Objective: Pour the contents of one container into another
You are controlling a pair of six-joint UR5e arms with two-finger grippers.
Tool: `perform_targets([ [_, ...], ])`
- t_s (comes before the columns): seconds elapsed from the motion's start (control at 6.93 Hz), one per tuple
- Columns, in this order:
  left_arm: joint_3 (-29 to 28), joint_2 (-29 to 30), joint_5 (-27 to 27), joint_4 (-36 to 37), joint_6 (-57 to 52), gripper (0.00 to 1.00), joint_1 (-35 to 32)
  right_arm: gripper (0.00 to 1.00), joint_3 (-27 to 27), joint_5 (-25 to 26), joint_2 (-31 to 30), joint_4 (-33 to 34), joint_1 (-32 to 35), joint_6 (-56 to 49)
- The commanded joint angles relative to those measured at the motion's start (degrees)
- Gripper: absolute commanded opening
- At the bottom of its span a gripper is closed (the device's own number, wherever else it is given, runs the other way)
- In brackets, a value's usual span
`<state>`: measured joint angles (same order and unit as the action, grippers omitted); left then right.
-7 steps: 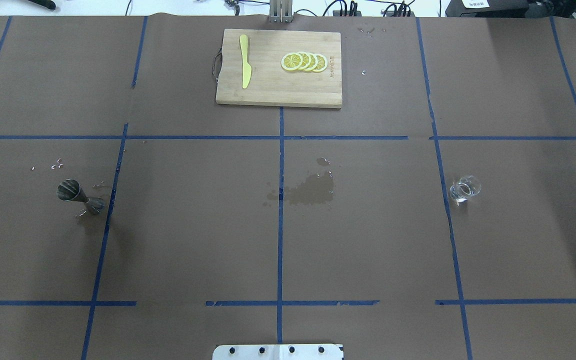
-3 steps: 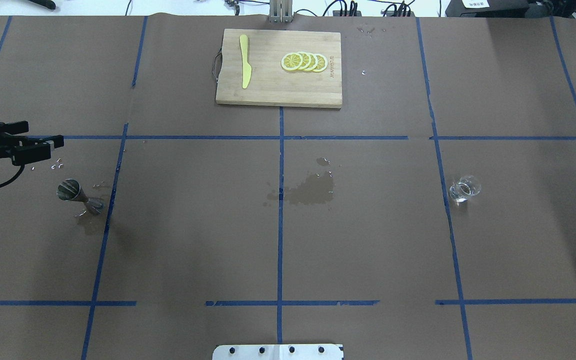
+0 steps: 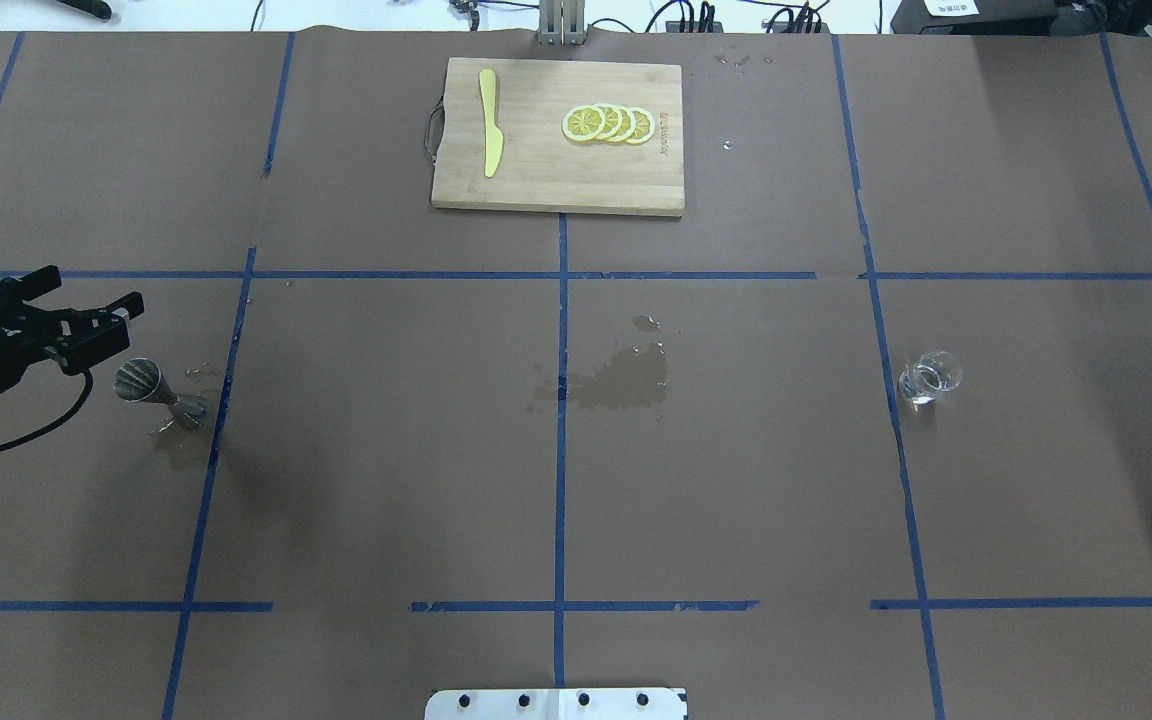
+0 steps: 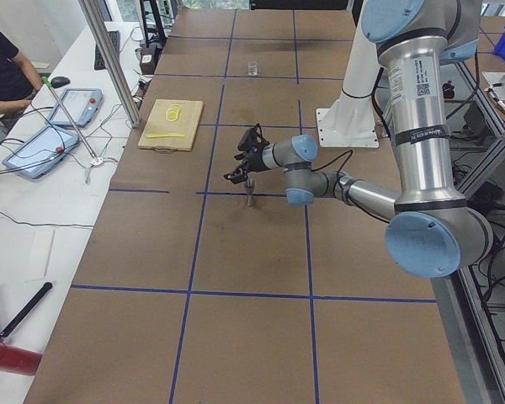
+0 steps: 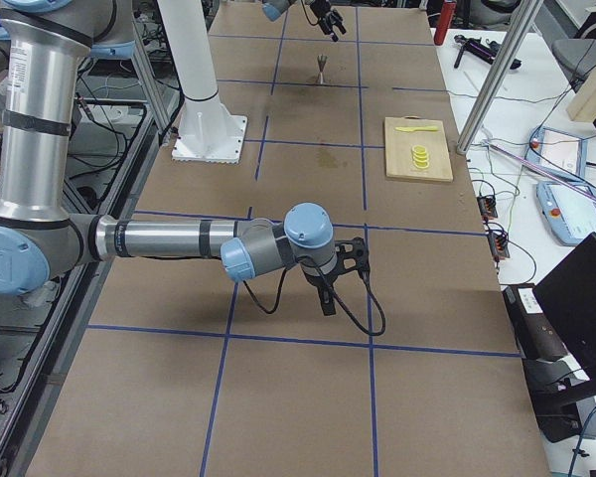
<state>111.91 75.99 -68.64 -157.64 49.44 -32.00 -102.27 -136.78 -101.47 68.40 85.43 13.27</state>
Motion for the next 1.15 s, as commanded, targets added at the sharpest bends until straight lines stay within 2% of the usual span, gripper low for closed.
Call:
perform_targets([
  [0.0, 0.2, -5.1, 17.5, -1.8, 7.4, 0.99, 12.8, 1.0, 0.1, 0.5, 0.0, -0.4, 0.0, 0.2],
  [0.14, 0.3, -5.2, 24.6, -1.9, 9.8, 0.99, 18.2, 1.0, 0.2, 0.6, 0.0, -0.3, 0.0, 0.2],
  [0.58, -0.7, -5.3, 38.9, -1.9, 10.1, 0.99, 27.1, 1.0, 0.7, 0.1, -0.2, -0.2, 0.0, 0.4],
  [0.72, -2.6, -5.2, 41.6, -2.0, 10.9, 0.99, 28.8, 1.0, 0.8, 0.0, -0.1, -0.2, 0.0, 0.4],
  [0.87, -5.4, -4.3, 42.8, -2.0, 13.6, 0.99, 29.2, 1.0, 0.8, 0.0, -0.1, -0.2, 0.0, 0.4],
  [1.01, -5.7, -3.1, 43.0, -2.0, 13.6, 0.99, 29.2, 1.0, 0.8, 0.0, -0.1, -0.2, 0.0, 0.4],
])
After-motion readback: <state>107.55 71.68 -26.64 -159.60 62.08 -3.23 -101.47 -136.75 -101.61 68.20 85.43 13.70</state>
